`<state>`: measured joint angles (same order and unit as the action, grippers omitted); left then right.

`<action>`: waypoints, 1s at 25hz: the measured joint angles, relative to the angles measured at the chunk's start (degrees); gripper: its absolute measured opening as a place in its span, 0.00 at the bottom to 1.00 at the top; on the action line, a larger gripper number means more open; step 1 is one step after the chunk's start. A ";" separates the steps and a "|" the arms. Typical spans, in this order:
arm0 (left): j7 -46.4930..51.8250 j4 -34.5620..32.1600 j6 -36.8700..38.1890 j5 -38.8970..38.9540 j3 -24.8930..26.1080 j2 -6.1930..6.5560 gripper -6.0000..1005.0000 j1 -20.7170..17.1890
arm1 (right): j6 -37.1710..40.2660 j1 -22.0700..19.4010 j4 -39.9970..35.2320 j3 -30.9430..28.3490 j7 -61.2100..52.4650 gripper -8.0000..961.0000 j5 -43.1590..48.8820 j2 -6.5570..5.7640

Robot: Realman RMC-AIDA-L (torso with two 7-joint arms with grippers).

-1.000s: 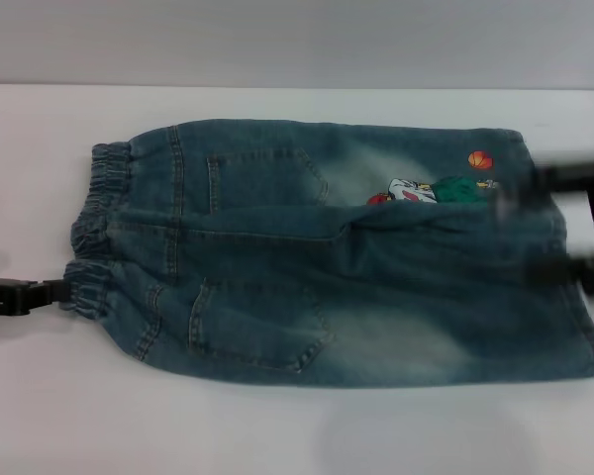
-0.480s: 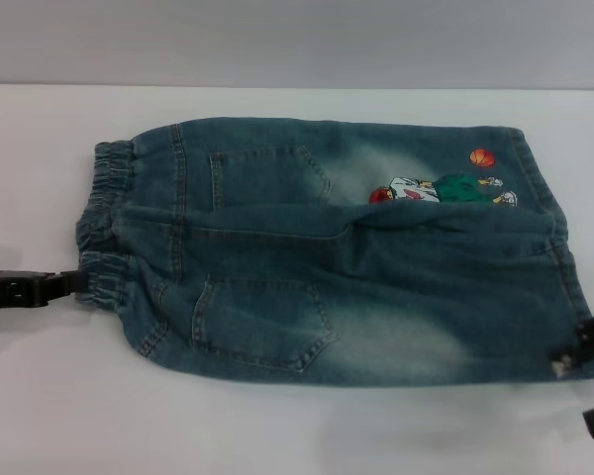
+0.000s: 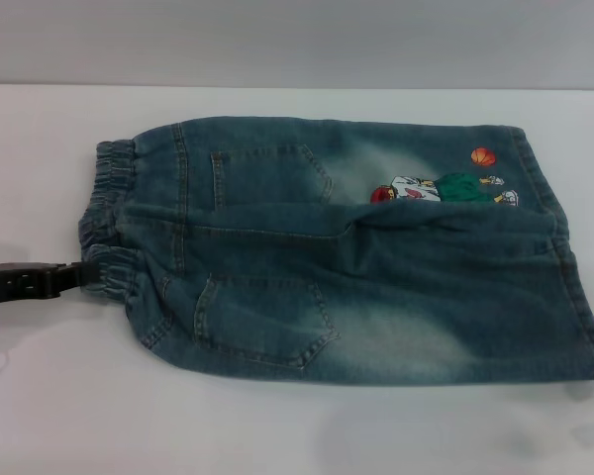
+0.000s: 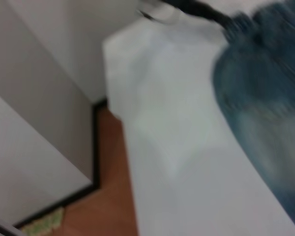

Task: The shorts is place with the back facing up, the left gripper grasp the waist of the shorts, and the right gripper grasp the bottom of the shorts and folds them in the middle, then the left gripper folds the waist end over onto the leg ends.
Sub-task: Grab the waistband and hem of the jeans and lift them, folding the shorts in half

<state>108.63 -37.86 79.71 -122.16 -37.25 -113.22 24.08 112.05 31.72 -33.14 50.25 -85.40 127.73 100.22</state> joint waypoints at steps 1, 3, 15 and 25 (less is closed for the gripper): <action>0.00 -0.03 0.00 0.01 0.14 -0.10 0.04 0.00 | -0.85 0.00 -0.02 -0.10 -0.21 0.67 1.10 -0.09; 0.00 -0.08 0.00 0.01 0.45 -0.38 0.04 -0.01 | -2.30 0.00 -0.06 -0.18 -0.82 0.67 3.00 -0.20; 0.00 -0.11 0.01 0.00 0.62 -0.99 0.04 -0.48 | -11.03 0.24 -0.70 -0.28 -2.75 0.67 9.65 -0.29; 0.00 -0.11 0.00 -0.01 0.60 -0.97 0.04 -0.21 | -12.91 0.63 -0.76 -1.37 -3.84 0.67 12.23 -0.47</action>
<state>108.63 -37.97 79.71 -122.17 -36.65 -114.19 23.88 99.14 32.35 -33.89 48.88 -89.24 139.96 99.76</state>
